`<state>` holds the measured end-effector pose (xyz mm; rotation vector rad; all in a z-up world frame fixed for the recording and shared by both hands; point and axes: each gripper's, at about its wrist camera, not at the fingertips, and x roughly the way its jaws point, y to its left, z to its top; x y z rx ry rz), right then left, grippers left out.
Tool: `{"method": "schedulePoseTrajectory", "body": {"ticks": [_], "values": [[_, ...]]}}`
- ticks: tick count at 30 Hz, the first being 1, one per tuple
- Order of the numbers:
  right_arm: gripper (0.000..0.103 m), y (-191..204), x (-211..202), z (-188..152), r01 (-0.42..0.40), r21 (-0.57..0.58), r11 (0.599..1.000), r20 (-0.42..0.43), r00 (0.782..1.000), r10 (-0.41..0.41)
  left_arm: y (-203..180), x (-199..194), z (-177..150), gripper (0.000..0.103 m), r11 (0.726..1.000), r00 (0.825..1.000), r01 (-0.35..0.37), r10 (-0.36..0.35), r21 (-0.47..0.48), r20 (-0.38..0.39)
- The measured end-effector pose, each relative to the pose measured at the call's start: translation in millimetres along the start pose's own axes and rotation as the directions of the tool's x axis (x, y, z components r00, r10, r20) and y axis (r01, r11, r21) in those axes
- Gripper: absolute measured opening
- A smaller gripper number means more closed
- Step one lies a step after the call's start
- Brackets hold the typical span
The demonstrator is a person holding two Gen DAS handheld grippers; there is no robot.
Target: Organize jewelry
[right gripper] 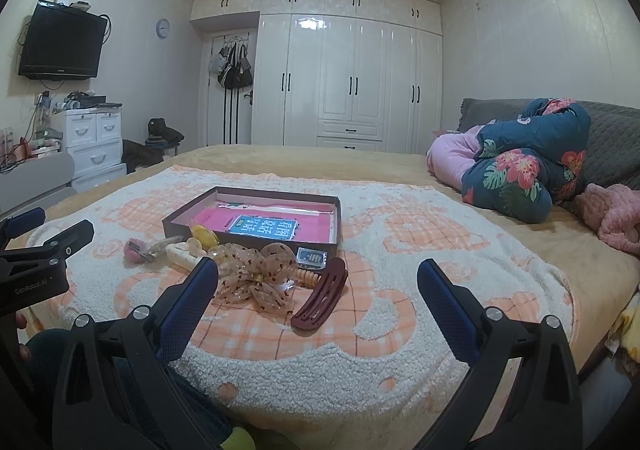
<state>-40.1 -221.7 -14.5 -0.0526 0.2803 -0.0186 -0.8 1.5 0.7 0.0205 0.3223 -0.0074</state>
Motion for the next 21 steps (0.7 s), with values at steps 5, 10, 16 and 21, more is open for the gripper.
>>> {"method": "schedulePoseTrajectory", "body": {"ticks": [5, 10, 16, 21], "values": [[0.097, 1.9, 0.2, -0.3, -0.004, -0.004, 1.0, 0.0, 1.0, 0.004, -0.6, -0.2, -0.2, 0.092, 1.0, 1.0, -0.001, 0.001, 0.0, 0.0], [0.097, 2.5, 1.3, -0.4, -0.005, -0.005, 1.0, -0.001, 1.0, 0.005, -1.5, 0.9, -0.7, 0.092, 1.0, 1.0, -0.001, 0.001, 0.0, 0.0], [0.097, 3.0, 1.4, -0.9, -0.005, -0.004, 1.0, -0.001, 1.0, 0.005, -1.2, 0.7, -0.6, 0.092, 1.0, 1.0, -0.001, 0.001, 0.0, 0.001], [0.097, 2.9, 1.4, -0.7, -0.006, -0.003, 1.0, -0.001, 1.0, 0.006, -1.4, 0.6, -0.7, 0.092, 1.0, 1.0, -0.001, 0.001, 0.001, 0.002]]}}
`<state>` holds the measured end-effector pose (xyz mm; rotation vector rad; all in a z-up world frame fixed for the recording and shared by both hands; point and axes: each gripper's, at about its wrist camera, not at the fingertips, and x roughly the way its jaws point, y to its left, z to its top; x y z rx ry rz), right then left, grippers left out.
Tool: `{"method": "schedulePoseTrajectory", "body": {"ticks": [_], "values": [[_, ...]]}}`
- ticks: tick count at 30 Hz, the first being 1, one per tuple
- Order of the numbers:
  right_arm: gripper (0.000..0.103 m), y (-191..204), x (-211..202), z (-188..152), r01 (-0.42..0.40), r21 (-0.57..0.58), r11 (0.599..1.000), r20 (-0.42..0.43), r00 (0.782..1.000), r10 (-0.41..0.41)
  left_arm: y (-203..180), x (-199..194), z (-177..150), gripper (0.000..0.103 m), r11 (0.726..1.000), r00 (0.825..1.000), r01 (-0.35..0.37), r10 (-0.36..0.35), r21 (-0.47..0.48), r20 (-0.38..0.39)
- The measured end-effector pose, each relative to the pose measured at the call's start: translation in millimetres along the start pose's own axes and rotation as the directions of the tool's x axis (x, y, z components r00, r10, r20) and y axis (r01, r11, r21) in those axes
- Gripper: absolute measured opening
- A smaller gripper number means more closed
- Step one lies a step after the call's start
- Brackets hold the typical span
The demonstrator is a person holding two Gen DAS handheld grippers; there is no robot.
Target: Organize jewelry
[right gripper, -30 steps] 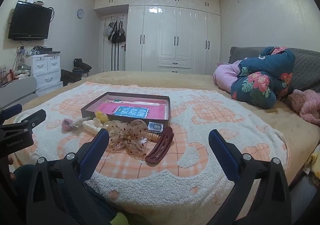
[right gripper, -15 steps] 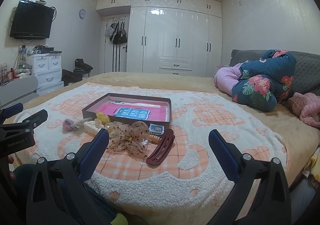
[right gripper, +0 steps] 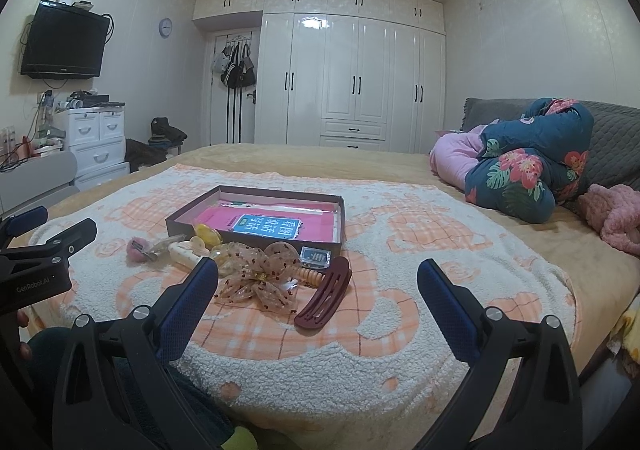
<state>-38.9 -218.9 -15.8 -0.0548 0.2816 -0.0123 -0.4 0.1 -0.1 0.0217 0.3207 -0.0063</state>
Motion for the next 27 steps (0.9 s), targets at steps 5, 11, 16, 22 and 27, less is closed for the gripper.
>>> {"method": "schedulePoseTrajectory", "body": {"ticks": [5, 11, 16, 22, 27], "values": [[0.097, 1, -1, 0, -0.001, 0.001, 1.0, 0.0, 1.0, 0.001, 0, 0, 0, 0.092, 1.0, 1.0, 0.0, 0.0, -0.001, 0.0], [0.097, 1, 0, 0, -0.001, 0.001, 1.0, -0.002, 1.0, 0.001, 0, 0, 0, 0.092, 1.0, 1.0, 0.0, 0.0, 0.001, 0.0], [0.097, 1, -1, 0, -0.001, 0.002, 1.0, -0.002, 1.0, 0.001, 0, 0, 0, 0.092, 1.0, 1.0, 0.001, -0.001, 0.0, 0.0], [0.097, 4, -1, -1, -0.015, -0.002, 1.0, -0.004, 1.0, 0.015, -1, 0, 0, 0.092, 1.0, 1.0, 0.001, -0.001, -0.003, -0.002], [0.097, 11, 3, -1, -0.058, -0.022, 0.998, -0.021, 0.998, 0.057, 7, 1, 2, 0.092, 1.0, 1.0, 0.005, -0.006, -0.028, -0.011]]}}
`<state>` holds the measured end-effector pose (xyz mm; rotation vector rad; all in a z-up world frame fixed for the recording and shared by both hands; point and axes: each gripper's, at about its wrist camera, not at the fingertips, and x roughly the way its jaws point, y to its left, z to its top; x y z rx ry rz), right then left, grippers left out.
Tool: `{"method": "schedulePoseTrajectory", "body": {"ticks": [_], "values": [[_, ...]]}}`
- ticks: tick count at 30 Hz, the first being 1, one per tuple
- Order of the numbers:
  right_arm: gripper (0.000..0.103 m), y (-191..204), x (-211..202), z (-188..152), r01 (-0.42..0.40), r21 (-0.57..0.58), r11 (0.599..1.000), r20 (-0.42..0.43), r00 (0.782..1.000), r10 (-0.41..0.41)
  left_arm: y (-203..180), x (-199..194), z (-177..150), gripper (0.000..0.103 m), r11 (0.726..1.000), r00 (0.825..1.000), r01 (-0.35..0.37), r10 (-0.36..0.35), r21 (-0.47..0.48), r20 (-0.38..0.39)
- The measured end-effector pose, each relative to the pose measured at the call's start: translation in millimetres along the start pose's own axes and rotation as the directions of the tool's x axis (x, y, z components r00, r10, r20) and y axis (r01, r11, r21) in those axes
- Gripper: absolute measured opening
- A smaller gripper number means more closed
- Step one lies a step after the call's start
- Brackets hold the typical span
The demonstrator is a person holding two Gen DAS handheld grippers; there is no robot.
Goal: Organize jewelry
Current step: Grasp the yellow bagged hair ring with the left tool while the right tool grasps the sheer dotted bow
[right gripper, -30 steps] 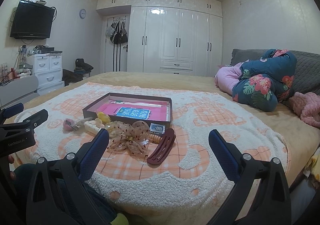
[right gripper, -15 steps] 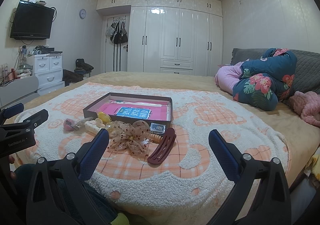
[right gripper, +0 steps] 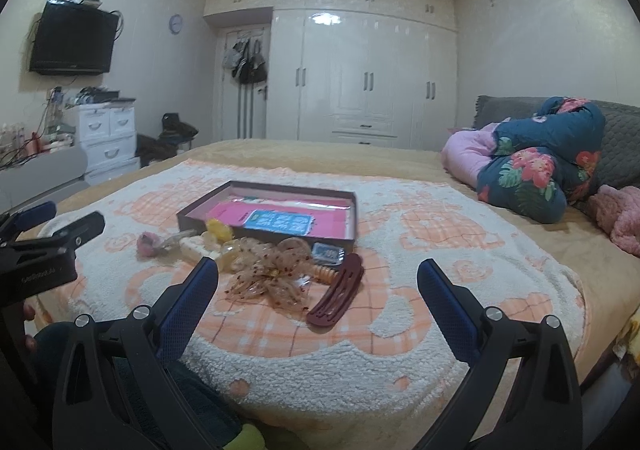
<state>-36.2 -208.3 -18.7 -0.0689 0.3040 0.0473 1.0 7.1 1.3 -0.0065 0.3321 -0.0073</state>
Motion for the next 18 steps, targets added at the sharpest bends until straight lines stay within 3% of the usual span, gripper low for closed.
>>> {"method": "schedulePoseTrajectory", "body": {"ticks": [8, 18], "values": [[0.097, 12, 14, 0, -0.07, -0.035, 0.997, -0.047, 0.997, 0.069, 16, 9, 3, 0.092, 0.999, 0.999, -0.005, 0.003, -0.046, -0.045], [0.097, 11, 48, 3, -0.098, -0.037, 0.995, -0.117, 0.989, 0.093, 23, 34, 16, 0.092, 1.0, 0.996, -0.019, 0.017, -0.017, -0.085]]}}
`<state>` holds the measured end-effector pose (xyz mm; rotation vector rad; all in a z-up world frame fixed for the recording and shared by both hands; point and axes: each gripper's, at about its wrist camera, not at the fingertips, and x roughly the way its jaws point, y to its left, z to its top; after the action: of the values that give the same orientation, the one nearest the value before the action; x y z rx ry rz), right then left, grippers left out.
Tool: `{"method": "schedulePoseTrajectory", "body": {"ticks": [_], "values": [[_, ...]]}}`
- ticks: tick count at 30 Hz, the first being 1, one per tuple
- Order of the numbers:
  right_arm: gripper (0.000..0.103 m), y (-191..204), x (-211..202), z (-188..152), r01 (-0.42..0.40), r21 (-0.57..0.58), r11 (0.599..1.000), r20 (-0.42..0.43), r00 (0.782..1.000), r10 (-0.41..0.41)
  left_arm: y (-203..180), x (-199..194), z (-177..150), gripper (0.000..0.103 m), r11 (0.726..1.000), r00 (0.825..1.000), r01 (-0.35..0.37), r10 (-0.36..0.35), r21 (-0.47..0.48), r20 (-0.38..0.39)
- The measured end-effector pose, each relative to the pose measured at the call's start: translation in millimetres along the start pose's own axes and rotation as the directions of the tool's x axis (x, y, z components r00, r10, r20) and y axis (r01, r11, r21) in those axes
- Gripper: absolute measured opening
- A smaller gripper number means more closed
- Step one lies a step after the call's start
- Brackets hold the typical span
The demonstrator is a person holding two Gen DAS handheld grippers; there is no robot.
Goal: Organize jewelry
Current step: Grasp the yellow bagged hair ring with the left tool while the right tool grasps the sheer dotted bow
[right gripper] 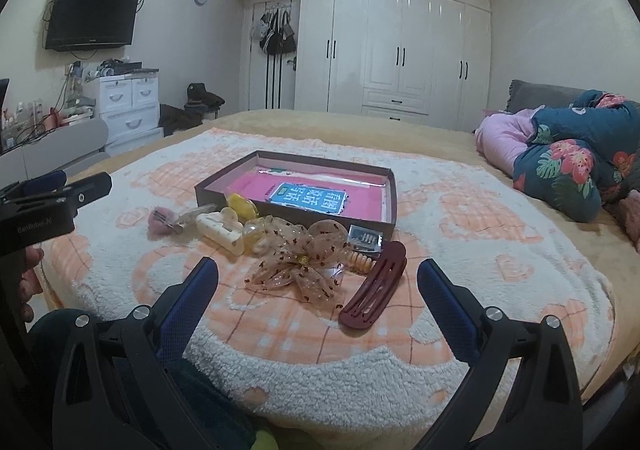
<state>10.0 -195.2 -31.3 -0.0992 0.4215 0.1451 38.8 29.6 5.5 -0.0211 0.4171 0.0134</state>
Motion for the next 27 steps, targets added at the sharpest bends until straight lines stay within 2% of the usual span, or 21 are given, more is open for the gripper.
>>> {"method": "schedulePoseTrajectory", "body": {"ticks": [6, 8, 11, 14, 27], "values": [[0.097, -3, 25, 2, -0.016, 0.002, 1.0, -0.045, 0.999, 0.016, -6, 25, 10, 0.092, 0.999, 0.998, 0.043, -0.042, 0.024, -0.042], [0.097, -4, 33, 3, -0.026, 0.008, 1.0, -0.061, 0.998, 0.026, -8, 35, 15, 0.092, 0.996, 0.995, 0.09, -0.089, 0.026, -0.049], [0.097, -2, 45, 3, -0.034, -0.011, 0.999, -0.08, 0.996, 0.033, -16, 51, 21, 0.092, 0.991, 0.991, 0.122, -0.119, 0.052, -0.057], [0.097, -1, 58, 3, -0.047, -0.014, 0.999, -0.106, 0.993, 0.046, -26, 69, 24, 0.092, 0.989, 0.989, 0.123, -0.115, 0.083, -0.095], [0.097, -5, 106, 3, -0.095, 0.043, 0.995, -0.172, 0.98, 0.101, -55, 135, 25, 0.09, 0.953, 0.939, 0.271, -0.23, 0.137, -0.257]]}}
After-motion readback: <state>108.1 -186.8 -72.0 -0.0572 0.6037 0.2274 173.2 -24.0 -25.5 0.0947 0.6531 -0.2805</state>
